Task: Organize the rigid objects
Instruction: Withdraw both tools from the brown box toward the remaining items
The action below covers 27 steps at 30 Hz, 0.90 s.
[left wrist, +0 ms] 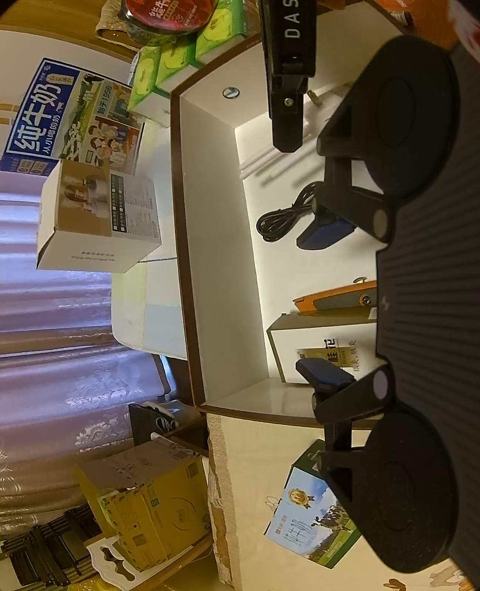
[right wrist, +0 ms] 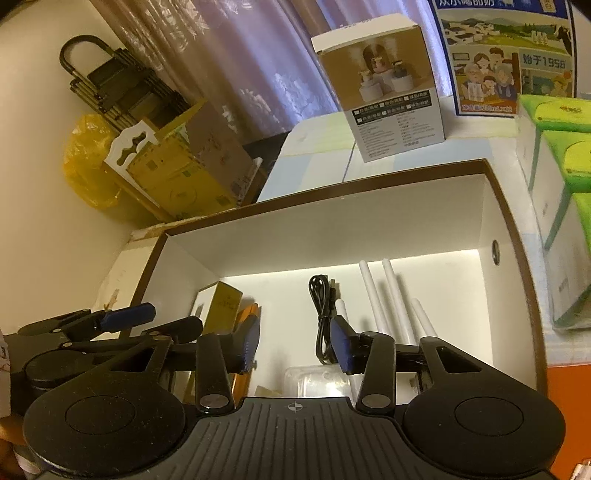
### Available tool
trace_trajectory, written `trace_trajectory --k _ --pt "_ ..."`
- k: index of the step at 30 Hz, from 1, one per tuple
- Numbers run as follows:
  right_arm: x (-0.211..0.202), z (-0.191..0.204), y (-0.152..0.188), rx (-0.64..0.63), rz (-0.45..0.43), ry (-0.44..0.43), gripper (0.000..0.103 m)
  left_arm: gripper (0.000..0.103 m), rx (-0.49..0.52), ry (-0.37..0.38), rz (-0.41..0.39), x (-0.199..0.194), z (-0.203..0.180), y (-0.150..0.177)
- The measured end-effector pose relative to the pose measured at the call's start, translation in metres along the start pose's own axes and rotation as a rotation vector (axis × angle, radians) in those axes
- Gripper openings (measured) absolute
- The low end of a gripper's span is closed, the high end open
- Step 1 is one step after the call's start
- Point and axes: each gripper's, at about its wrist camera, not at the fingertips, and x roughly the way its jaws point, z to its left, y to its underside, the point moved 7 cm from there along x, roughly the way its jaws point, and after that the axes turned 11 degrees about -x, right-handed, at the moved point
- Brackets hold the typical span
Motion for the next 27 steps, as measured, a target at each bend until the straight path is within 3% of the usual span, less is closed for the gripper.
trace_trajectory --k 15,27 --pt "-0.06 0.007 0.025 -0.058 -0.072 0.021 0.056 0.061 -0.011 0.04 -0.067 -0.055 -0.015 0.01" --pt "-0.116 0.008 0.058 -0.051 -0.118 0.028 0.059 0.061 -0.013 0.086 -0.115 -0.105 -0.039 0.034"
